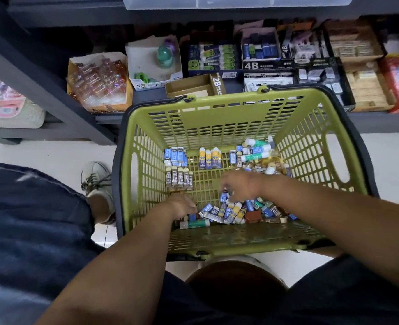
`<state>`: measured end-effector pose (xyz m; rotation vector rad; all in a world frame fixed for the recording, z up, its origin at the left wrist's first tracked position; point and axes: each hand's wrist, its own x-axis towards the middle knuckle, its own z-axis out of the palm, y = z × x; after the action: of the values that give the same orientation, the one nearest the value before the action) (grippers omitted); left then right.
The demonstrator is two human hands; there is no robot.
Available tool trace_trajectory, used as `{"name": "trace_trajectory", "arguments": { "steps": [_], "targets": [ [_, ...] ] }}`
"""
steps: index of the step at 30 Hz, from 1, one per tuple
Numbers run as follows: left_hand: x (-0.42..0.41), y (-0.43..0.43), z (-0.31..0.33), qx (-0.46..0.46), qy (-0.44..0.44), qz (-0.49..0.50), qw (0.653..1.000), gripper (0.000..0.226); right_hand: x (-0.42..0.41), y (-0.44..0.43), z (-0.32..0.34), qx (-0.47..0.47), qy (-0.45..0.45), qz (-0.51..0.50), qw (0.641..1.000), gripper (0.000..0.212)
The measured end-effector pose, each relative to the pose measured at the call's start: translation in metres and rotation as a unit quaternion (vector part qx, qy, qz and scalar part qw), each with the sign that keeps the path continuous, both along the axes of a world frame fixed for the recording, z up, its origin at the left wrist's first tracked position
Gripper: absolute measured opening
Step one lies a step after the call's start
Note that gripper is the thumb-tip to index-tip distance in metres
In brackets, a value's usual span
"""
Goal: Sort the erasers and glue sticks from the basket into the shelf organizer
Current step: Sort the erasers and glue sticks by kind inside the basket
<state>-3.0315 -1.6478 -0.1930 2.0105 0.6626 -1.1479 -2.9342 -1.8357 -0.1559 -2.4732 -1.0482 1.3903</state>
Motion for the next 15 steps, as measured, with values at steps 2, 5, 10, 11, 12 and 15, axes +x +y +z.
{"name": "trace_trajectory", "arguments": {
  "steps": [2, 5, 10, 11, 12, 15],
  "targets": [
    [-0.001, -0.003, 0.002, 0.007, -0.007, -0.039, 0.999, 0.032, -0.020, 0.023, -0.015, 0.003, 0.012, 0.064, 0.998, 0.046],
    [-0.002, -0.007, 0.001, 0.011, -0.020, -0.070, 0.997, 0.031, -0.037, 0.042, -0.036, -0.023, 0.007, 0.144, 0.989, 0.059],
    [-0.003, -0.005, -0.004, 0.000, -0.021, -0.079, 0.997, 0.032, -0.037, 0.043, -0.061, -0.039, 0.017, 0.143, 0.989, 0.068],
    [-0.003, -0.004, -0.005, -0.003, -0.023, -0.074, 0.997, 0.031, -0.036, 0.044, -0.063, -0.039, 0.021, 0.138, 0.989, 0.067],
    [-0.003, -0.004, -0.005, -0.005, -0.023, -0.067, 0.997, 0.030, -0.035, 0.044, -0.064, -0.040, 0.025, 0.134, 0.990, 0.065],
    [-0.003, -0.003, -0.006, -0.019, -0.017, -0.027, 0.999, 0.027, -0.031, 0.044, -0.067, -0.038, 0.038, 0.132, 0.990, 0.060]
  ]
}}
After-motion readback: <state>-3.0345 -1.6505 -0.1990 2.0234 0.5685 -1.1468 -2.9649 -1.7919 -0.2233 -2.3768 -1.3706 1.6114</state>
